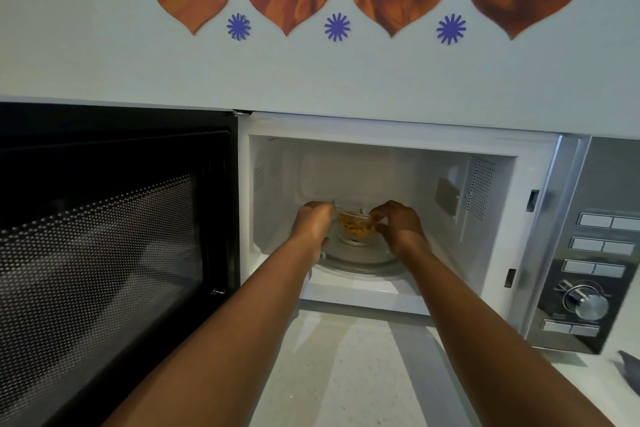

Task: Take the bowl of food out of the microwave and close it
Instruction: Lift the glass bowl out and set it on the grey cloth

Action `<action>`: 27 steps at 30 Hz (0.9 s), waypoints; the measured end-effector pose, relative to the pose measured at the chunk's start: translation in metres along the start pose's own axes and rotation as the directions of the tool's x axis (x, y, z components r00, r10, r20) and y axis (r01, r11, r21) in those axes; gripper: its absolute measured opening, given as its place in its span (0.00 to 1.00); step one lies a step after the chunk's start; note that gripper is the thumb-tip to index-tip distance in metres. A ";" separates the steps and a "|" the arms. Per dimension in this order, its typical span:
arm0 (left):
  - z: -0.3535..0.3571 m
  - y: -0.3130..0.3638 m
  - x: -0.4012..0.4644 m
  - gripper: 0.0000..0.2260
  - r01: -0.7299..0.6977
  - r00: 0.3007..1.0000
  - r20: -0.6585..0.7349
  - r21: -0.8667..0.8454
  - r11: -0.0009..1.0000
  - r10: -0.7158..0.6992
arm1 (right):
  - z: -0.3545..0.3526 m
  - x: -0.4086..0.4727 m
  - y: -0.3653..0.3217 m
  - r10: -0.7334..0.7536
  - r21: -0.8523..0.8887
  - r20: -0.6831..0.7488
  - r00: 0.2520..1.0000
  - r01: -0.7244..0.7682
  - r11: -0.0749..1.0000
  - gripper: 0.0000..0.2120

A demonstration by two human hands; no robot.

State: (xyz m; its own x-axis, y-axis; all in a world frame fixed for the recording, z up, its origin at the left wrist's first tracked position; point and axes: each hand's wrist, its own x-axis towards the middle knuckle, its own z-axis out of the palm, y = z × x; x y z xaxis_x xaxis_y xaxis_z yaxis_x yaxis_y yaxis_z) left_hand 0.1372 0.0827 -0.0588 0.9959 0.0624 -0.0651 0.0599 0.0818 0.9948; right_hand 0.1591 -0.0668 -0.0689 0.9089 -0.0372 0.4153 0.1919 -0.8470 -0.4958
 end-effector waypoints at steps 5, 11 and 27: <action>0.005 -0.003 0.001 0.14 0.006 1.000 0.007 -0.052 0.999 -0.006 | -0.005 -0.007 0.004 -0.045 0.023 -0.035 0.998 0.045 0.999 0.08; 0.014 -0.002 -0.006 0.11 -0.003 1.000 0.020 -0.075 0.997 0.004 | -0.024 -0.019 0.008 -0.167 0.011 -0.137 0.976 0.170 0.985 0.07; 0.039 0.006 -0.038 0.29 0.194 0.977 0.168 -0.413 0.890 -0.135 | -0.071 -0.071 -0.017 -0.347 -0.064 -0.120 0.930 0.342 0.938 0.11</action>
State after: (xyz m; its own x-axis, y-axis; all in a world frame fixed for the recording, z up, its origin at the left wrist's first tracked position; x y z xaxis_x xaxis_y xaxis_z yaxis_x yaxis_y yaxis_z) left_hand 0.1020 0.0423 -0.0475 0.9758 -0.1168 -0.1849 0.2186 0.4954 0.8407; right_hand 0.0651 -0.0874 -0.0361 0.7343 0.1957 0.6500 0.4667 -0.8409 -0.2740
